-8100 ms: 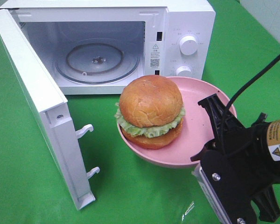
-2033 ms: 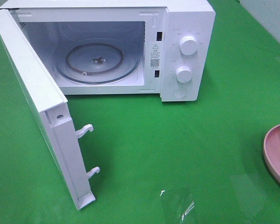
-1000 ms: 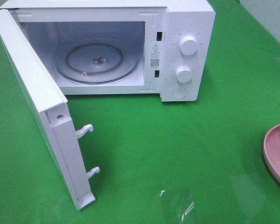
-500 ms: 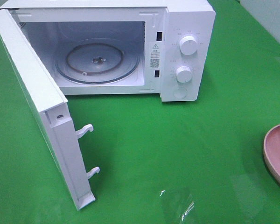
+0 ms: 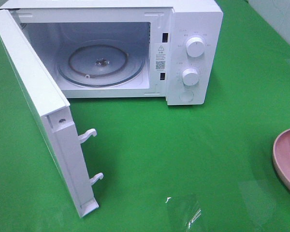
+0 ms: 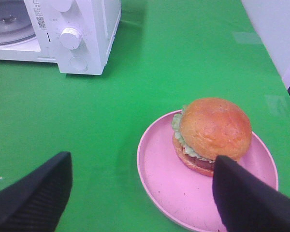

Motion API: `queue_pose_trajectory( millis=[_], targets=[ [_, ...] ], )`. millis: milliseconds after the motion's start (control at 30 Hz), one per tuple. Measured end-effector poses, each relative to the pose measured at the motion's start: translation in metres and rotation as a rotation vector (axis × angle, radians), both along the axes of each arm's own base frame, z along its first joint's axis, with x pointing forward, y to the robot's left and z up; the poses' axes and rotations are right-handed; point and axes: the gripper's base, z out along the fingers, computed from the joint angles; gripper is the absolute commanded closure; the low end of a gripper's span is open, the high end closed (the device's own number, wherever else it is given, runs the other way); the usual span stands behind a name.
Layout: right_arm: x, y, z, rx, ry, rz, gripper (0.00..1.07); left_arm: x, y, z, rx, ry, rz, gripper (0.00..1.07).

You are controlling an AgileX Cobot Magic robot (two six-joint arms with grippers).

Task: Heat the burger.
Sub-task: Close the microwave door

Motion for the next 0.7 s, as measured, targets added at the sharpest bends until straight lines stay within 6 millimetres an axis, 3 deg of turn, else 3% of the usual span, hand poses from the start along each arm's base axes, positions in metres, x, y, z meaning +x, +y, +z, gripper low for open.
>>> queue_pose_trajectory(
  millis=[267,433,500,567,600,633,667,700],
  targets=[
    [0.0,0.0,0.0,0.0,0.0,0.0,0.32,0.0,0.0,0.0,0.0,0.0,0.0,0.08],
    [0.0,0.0,0.0,0.0,0.0,0.0,0.32,0.0,0.0,0.001,-0.034,-0.004,0.017,0.15],
    [0.0,0.0,0.0,0.0,0.0,0.0,0.32,0.001,0.0,0.004,-0.035,-0.016,0.021,0.21],
    [0.0,0.0,0.0,0.0,0.0,0.0,0.32,0.007,0.003,0.01,-0.012,-0.027,0.041,0.34],
    [0.0,0.0,0.0,0.0,0.0,0.0,0.32,0.007,0.003,0.01,-0.012,-0.027,0.041,0.34],
    [0.0,0.0,0.0,0.0,0.0,0.0,0.32,0.014,0.004,0.013,0.001,-0.038,0.051,0.45],
    [0.0,0.0,0.0,0.0,0.0,0.0,0.32,0.014,0.004,0.013,0.001,-0.038,0.051,0.45],
    [0.0,0.0,0.0,0.0,0.0,0.0,0.32,0.022,0.004,0.016,0.0,-0.048,0.055,0.54]
  ],
)
